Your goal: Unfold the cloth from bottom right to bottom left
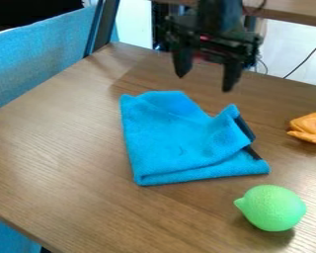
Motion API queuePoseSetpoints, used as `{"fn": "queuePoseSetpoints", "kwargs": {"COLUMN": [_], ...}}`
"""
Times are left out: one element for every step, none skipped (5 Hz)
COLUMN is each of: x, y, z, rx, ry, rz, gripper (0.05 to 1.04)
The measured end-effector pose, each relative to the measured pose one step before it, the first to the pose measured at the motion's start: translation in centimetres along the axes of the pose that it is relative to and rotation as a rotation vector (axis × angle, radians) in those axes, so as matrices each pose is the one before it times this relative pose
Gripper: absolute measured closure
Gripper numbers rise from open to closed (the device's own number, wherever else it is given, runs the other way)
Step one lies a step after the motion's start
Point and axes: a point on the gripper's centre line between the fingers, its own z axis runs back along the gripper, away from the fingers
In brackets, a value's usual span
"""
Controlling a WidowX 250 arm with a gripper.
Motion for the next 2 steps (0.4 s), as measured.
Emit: {"fn": "queuePoseSetpoints", "kwargs": {"x": [-0.192,-0.136], "y": [-1.084,-0.345], "z": [-1.693,-1.709], "rx": [-0.0305,-0.03], "ry": [0.0183,-0.0428], "rz": [0.0759,0.047], "gripper": [0.083,0.083]}}
